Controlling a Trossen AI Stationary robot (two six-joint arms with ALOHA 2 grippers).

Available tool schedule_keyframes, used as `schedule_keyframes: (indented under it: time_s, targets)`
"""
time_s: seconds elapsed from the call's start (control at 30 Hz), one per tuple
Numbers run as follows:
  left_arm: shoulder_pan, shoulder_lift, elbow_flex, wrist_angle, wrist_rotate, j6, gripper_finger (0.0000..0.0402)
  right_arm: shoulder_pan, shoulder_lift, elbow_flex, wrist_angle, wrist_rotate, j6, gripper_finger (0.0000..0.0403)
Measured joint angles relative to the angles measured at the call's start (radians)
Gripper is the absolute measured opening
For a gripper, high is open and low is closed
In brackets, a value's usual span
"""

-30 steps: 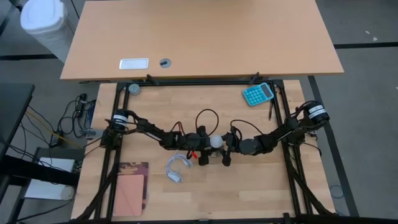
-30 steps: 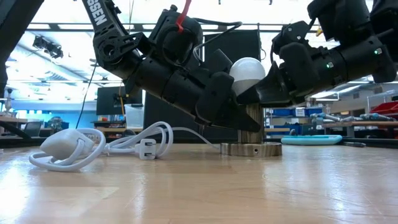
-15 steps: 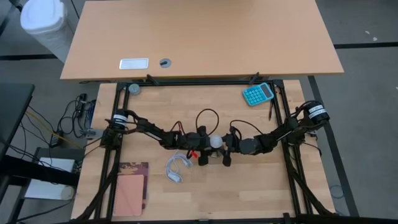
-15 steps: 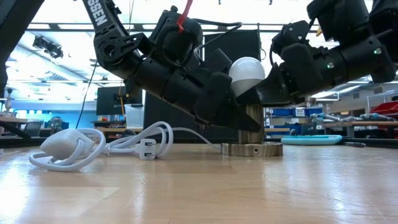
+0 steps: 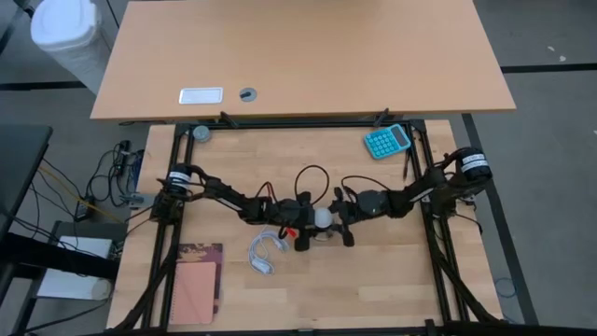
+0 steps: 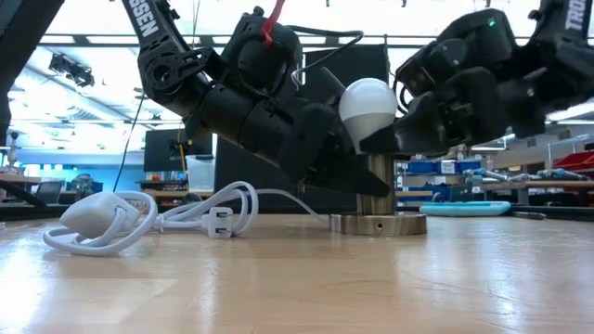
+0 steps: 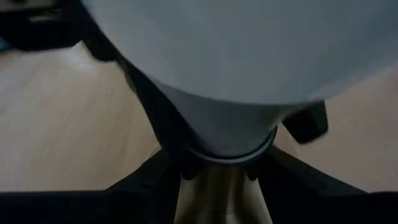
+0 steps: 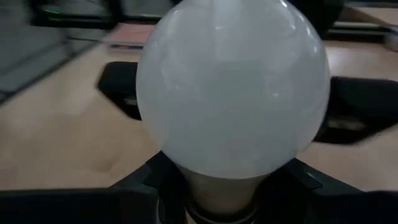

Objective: Screw lightbulb
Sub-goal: Remove the lightbulb from the lamp socket

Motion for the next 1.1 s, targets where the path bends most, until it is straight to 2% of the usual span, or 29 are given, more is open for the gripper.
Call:
schedule_keyframes:
  time_s: [0.1,0.23,0.37,0.57,0.7,0.87,1.1]
  targets:
    - [-0.002,0.002,0.005,0.008,0.01,0.001,0.0188,-0.059,0.003,-0.021,0.046,-0.147,-0.011,0.0171]
    - [0.002,0.002,0.005,0.008,0.011,-0.001,0.0188,-0.102,0.003,-0.021,0.038,-0.207,-0.014,0.0172]
    - [0.001,0.002,0.004,0.007,0.004,0.0,0.0188,-0.1,0.003,-0.02,0.038,-0.155,0.002,0.0189]
    - [0.001,0.002,0.004,0.006,0.002,-0.001,0.0188,-0.101,0.002,-0.02,0.028,-0.135,0.085,0.0246]
    - [0.001,0.002,0.003,0.005,0.004,-0.009,0.0188,-0.1,-0.038,-0.03,-0.04,-0.106,0.114,0.0275]
    - [0.0,0.002,0.003,0.005,0.005,-0.017,0.0188,-0.061,-0.171,-0.061,-0.178,-0.027,0.144,0.0277]
    - [0.0,0.002,0.002,0.005,0.001,-0.021,0.0188,0.059,-0.34,-0.091,-0.337,0.137,0.181,0.0269]
